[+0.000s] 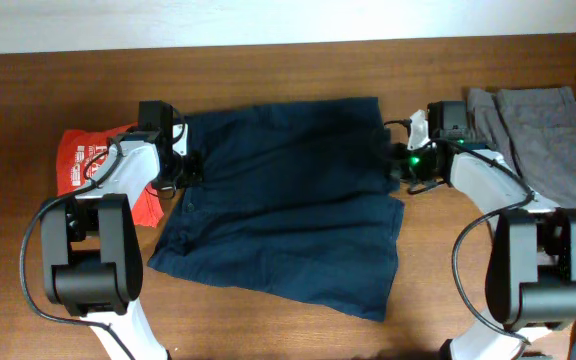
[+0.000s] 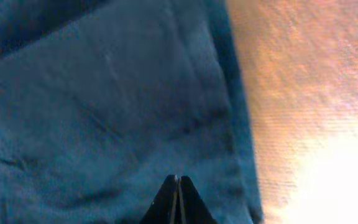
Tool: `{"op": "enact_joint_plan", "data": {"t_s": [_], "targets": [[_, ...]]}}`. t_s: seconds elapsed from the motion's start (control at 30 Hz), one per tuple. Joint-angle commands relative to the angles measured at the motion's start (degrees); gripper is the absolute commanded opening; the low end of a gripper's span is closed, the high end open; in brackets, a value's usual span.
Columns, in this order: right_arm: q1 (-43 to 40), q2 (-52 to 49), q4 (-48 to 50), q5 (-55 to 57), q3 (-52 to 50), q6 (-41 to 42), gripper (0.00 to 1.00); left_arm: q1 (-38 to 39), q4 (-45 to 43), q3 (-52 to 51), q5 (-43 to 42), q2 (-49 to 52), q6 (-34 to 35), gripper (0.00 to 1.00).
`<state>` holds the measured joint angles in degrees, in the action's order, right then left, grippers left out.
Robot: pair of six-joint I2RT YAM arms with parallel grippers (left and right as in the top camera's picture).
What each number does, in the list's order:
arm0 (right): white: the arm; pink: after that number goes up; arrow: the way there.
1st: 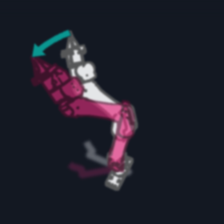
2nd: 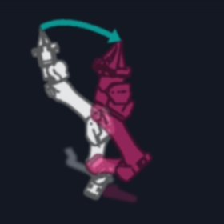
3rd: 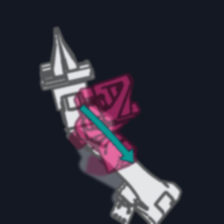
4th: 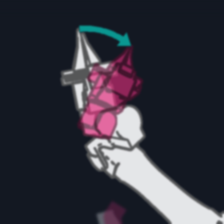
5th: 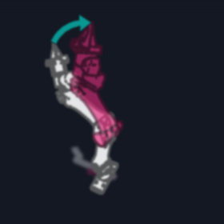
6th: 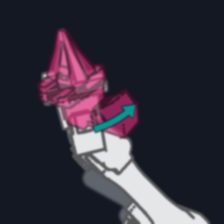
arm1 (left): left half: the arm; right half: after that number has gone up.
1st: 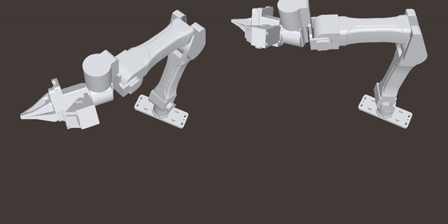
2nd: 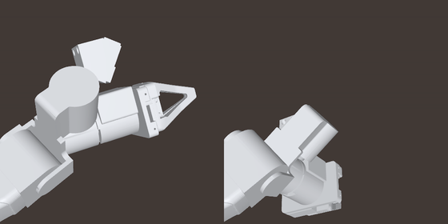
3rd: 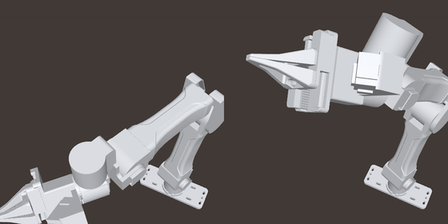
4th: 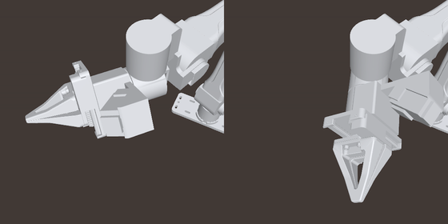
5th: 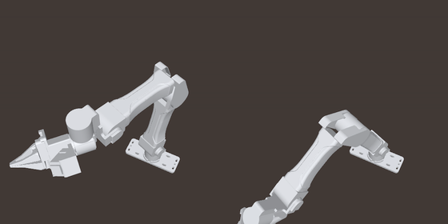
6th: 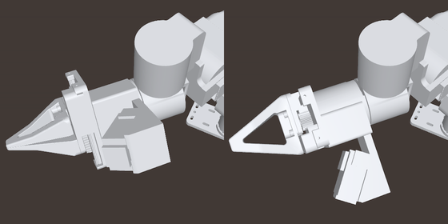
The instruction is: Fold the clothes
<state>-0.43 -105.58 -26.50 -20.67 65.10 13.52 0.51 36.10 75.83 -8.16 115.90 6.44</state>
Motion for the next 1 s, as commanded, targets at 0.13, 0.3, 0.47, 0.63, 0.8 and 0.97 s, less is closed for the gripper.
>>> {"op": "enact_joint_plan", "data": {"t_s": [0.13,0.3,0.47,0.63,0.8,0.97], "targets": [[0.2,-9.38,1.22,0.81,0.61,3.98,0.04,-0.31,-0.13,-0.35,1.6,1.75,-0.48,0.01],[-4.59,-9.31,-4.66,6.8,0.61,6.84,0.04,-1.86,0.37,-0.15,1.6,1.73,-0.48,0.01],[-7.3,-9.2,-11.5,13.86,0.61,6.69,0.04,-4.46,2.64,1.86,1.57,1.73,-0.52,0.0],[-7.91,-7.32,-13.66,12.02,0.9,3.04,0.04,-5.68,7.45,6.88,1.31,1.73,-1.29,0.0],[-7.89,-1.14,-14.88,3.89,5.55,-0.61,0.04,-5.55,14.23,14.45,-1.33,1.73,-2.69,0.12],[-6.97,3.39,-12.76,-6.82,13.27,-2.58,0.06,-5.53,16.87,21.99,-8.04,1.73,-2.89,0.13]]}}
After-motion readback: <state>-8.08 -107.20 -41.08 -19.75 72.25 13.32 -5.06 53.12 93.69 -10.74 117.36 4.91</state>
